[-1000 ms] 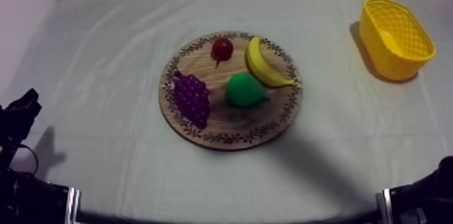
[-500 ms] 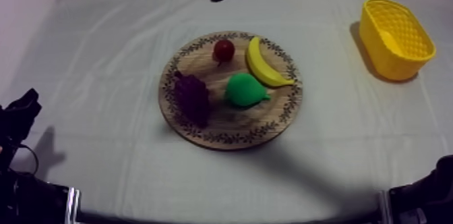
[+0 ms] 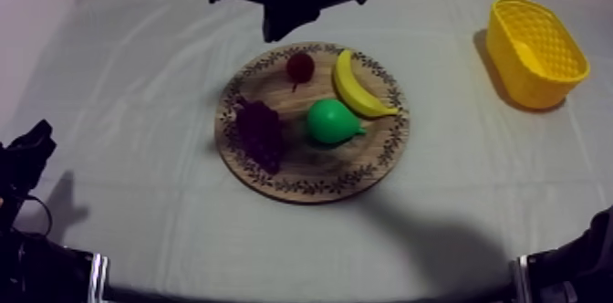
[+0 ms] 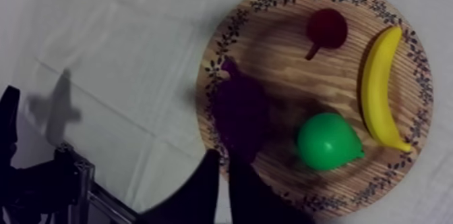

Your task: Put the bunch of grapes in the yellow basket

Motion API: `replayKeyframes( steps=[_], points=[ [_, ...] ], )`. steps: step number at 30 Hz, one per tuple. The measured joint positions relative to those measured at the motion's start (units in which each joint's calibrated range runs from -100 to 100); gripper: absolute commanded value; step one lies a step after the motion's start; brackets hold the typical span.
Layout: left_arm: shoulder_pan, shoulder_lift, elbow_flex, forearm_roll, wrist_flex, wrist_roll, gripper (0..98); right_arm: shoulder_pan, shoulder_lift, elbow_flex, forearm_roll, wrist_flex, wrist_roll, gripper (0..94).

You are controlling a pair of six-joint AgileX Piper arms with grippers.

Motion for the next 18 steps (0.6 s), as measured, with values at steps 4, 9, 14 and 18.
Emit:
replayKeyframes(
  steps=[4, 9, 14, 18],
  points=[
    [0.0, 0.0, 0.0, 0.0, 0.0, 0.0, 0.1, -0.1, 1.0, 0.4, 0.1, -0.2, -0.3, 63.2],
    [0.0, 0.0, 0.0, 0.0, 0.0, 0.0, 0.1, -0.3, 2.5, 0.8, -0.7, -1.1, -0.3, 79.1],
    [0.0, 0.0, 0.0, 0.0, 0.0, 0.0, 0.1, -0.9, 4.3, 0.8, -1.1, -2.3, -0.6, 84.1],
    [0.0, 0.0, 0.0, 0.0, 0.0, 0.0, 0.1, -1.3, 6.9, 0.9, -1.2, -3.4, -0.6, 86.2]
  ],
)
